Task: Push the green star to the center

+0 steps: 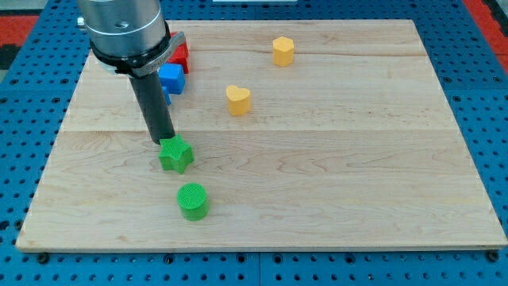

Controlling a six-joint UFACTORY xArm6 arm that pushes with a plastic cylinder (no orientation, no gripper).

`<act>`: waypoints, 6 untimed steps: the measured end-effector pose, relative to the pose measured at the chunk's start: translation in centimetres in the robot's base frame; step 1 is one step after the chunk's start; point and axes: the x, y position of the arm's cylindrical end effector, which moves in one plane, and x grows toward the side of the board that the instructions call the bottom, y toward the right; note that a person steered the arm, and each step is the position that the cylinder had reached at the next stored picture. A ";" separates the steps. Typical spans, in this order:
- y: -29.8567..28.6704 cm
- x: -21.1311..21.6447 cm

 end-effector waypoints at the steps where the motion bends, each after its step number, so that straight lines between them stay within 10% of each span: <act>1: -4.5 2.4; 6: 18.6 1.2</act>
